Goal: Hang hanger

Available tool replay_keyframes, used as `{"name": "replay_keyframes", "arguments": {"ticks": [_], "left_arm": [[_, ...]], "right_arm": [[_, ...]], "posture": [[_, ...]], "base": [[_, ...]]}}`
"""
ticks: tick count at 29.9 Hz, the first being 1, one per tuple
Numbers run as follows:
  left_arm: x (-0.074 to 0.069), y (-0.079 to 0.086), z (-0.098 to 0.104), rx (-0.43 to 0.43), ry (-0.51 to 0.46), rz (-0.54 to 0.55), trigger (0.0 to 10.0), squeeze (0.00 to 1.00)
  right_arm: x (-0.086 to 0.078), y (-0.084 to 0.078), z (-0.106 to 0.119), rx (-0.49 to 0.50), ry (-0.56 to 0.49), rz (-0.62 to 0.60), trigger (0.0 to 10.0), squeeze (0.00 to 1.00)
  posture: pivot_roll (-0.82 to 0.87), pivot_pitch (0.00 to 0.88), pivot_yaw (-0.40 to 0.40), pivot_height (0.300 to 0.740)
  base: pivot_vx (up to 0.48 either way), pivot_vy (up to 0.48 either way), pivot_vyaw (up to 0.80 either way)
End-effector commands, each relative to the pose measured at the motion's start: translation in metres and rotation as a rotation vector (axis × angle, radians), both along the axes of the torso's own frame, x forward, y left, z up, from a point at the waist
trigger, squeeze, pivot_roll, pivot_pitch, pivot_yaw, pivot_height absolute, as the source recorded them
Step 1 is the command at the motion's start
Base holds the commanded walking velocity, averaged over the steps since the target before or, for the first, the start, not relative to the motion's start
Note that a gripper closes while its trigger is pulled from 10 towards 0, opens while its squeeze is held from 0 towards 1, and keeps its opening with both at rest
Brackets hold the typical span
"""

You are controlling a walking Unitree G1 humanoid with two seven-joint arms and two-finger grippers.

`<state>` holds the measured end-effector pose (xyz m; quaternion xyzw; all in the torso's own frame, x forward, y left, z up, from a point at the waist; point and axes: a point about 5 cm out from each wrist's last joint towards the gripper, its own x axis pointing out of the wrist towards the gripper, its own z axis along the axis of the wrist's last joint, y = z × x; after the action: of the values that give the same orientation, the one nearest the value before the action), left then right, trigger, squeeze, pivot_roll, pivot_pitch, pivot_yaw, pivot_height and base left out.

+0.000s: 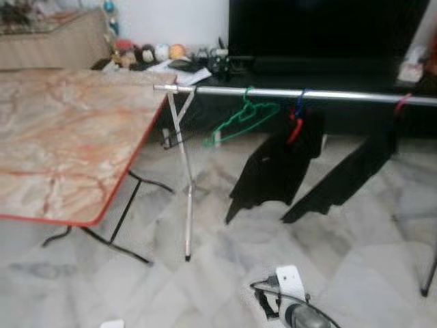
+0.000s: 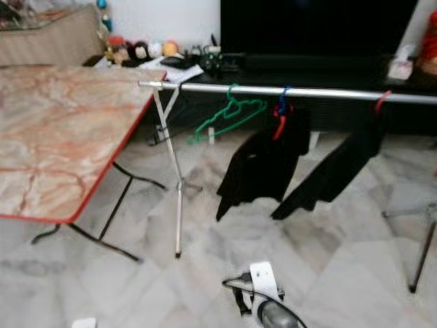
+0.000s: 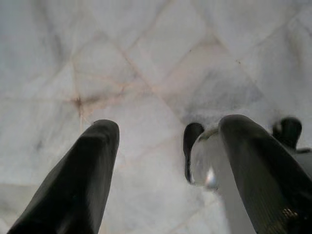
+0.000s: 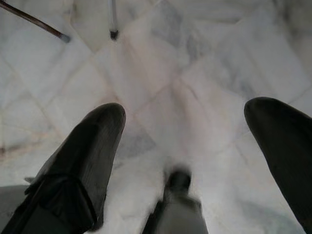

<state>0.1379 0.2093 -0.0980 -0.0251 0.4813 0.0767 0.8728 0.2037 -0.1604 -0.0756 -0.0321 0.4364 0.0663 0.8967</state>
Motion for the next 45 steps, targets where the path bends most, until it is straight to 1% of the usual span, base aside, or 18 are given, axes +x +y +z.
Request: {"name": "replay_keyframes", "arguments": {"ticks": [1, 8, 14, 22, 27, 30, 31, 32, 34, 36, 42, 43, 45], "left_arm": [[0.010, -0.004, 0.003, -0.010, -0.030, -0.002, 10.0, 0.00], [0.008, -0.005, 0.002, -0.013, -0.026, -0.005, 10.0, 0.00], [0.006, -0.004, 0.001, -0.009, -0.016, -0.006, 10.0, 0.00], [0.007, -0.002, 0.002, 0.000, -0.017, -0.008, 10.0, 0.00], [0.015, 0.003, 0.007, 0.032, -0.059, -0.012, 10.0, 0.00], [0.030, 0.008, 0.015, 0.062, -0.132, -0.010, 10.0, 0.00], [0.030, 0.008, 0.015, 0.062, -0.132, -0.010, 10.0, 0.00], [0.039, 0.011, 0.021, 0.072, -0.180, -0.008, 10.0, 0.00], [0.042, 0.012, 0.023, 0.075, -0.195, -0.007, 10.0, 0.00], [0.054, 0.015, 0.032, 0.087, -0.272, -0.004, 10.0, 0.00], [0.056, 0.015, 0.033, 0.090, -0.282, -0.003, 10.0, 0.00], [0.078, 0.017, 0.054, 0.124, -0.462, -0.013, 10.0, 0.00], [0.089, 0.017, 0.068, 0.142, -0.566, -0.020, 10.0, 0.00]], "right_arm": [[-0.012, -0.010, -0.006, -0.019, 0.049, -0.020, 10.0, 0.00], [-0.012, -0.009, -0.006, -0.018, 0.054, -0.015, 10.0, 0.00], [-0.013, -0.010, -0.007, -0.022, 0.061, -0.010, 10.0, 0.00], [-0.013, -0.009, -0.007, -0.023, 0.062, -0.007, 10.0, 0.00], [-0.013, -0.010, -0.007, -0.025, 0.062, -0.005, 10.0, 0.00], [-0.013, -0.010, -0.007, -0.026, 0.064, -0.001, 10.0, 0.00], [-0.013, -0.010, -0.007, -0.026, 0.064, -0.001, 10.0, 0.00], [-0.013, -0.010, -0.007, -0.026, 0.064, 0.000, 10.0, 0.00], [-0.013, -0.010, -0.007, -0.026, 0.064, 0.000, 10.0, 0.00], [-0.013, -0.010, -0.007, -0.026, 0.065, 0.002, 10.0, 0.00], [-0.013, -0.010, -0.007, -0.026, 0.065, 0.002, 10.0, 0.00], [-0.013, -0.010, -0.007, -0.027, 0.065, 0.002, 10.0, 0.00], [-0.013, -0.010, -0.007, -0.027, 0.066, 0.003, 10.0, 0.00]], "posture": [[-0.12, 0.000, 0.046, 0.740], [-0.12, 0.000, 0.046, 0.740], [-0.12, 0.000, 0.046, 0.740], [-0.12, 0.000, 0.046, 0.740], [-0.12, 0.000, 0.045, 0.740], [-0.12, 0.000, 0.045, 0.740], [-0.12, 0.000, 0.045, 0.740], [-0.12, 0.000, 0.045, 0.740], [-0.12, 0.000, 0.045, 0.740], [-0.12, 0.000, 0.044, 0.740], [-0.12, 0.000, 0.044, 0.740], [-0.12, 0.000, 0.046, 0.740], [-0.12, 0.000, 0.045, 0.740]], "base": [[0.281, 0.000, 0.00], [0.288, 0.000, 0.00], [0.272, 0.000, -0.70], [0.000, 0.000, -0.73], [0.000, 0.000, -0.72], [0.000, 0.000, -0.72], [0.000, 0.000, -0.73], [0.000, 0.000, -0.73], [0.000, 0.000, -0.73], [0.000, 0.000, -0.73], [0.000, 0.000, -0.73], [0.000, 0.000, -0.73], [0.000, 0.000, -0.73]]}}
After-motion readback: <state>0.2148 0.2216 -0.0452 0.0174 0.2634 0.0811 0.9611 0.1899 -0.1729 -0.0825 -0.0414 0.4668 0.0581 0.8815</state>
